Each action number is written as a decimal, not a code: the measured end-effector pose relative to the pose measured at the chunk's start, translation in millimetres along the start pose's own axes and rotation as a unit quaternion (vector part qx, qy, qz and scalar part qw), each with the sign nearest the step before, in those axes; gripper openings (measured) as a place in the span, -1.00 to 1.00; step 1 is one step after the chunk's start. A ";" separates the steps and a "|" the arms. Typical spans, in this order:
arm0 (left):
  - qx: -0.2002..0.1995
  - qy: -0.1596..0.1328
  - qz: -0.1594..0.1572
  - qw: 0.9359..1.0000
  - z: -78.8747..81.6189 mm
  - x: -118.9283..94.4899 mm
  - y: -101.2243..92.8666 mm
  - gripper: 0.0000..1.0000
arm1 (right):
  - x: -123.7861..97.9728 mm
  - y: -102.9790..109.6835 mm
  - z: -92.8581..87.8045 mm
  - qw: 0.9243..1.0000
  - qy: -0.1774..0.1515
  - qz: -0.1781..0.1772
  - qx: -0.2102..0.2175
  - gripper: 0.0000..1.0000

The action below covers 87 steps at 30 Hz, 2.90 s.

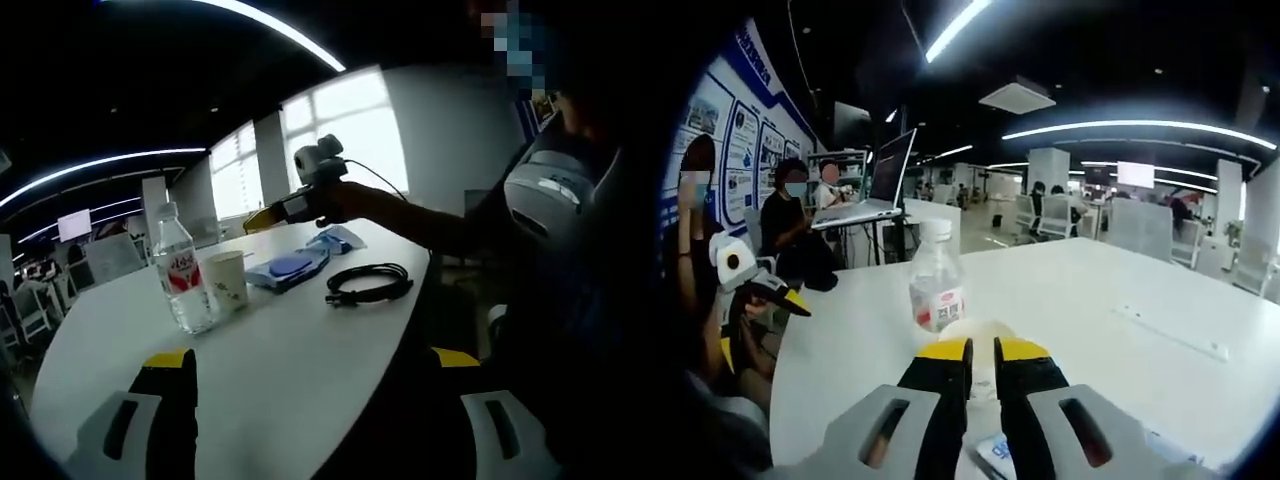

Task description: Arrange the tabletop items into an orderly group along one side of the table until the central work area is clear of visible clutter.

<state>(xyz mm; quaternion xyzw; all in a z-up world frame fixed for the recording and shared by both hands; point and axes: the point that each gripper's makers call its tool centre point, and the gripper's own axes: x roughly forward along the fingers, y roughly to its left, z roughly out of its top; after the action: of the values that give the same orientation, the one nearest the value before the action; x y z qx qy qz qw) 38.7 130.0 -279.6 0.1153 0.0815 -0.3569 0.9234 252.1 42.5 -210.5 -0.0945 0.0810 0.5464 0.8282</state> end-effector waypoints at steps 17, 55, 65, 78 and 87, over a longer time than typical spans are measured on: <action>-0.005 -0.007 0.009 1.000 7.9 3.0 -0.1 1.00 | -13.5 19.2 5.1 0.998 -0.006 -0.005 -0.058 0.12; -0.023 -0.032 0.039 0.998 15.2 -2.8 10.3 1.00 | -31.1 40.3 -27.8 0.994 0.069 -0.009 -0.078 1.00; -0.047 -0.029 0.053 0.997 15.8 -8.2 14.7 1.00 | -39.1 40.4 -22.4 0.995 0.055 -0.016 -0.077 1.00; -0.041 -0.020 0.051 0.998 23.8 0.1 7.2 1.00 | -64.8 41.1 -18.7 0.996 0.037 -0.024 -0.078 1.00; -0.035 -0.014 0.045 0.998 25.3 3.9 2.8 1.00 | -77.9 43.4 -19.1 0.997 0.026 -0.026 -0.073 1.00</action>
<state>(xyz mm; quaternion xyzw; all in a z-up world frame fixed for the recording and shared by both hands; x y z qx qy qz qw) 45.2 122.6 -255.8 0.0812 0.0753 -0.3133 0.9432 181.1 -14.7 -213.5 -0.1707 0.0599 0.5266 0.8307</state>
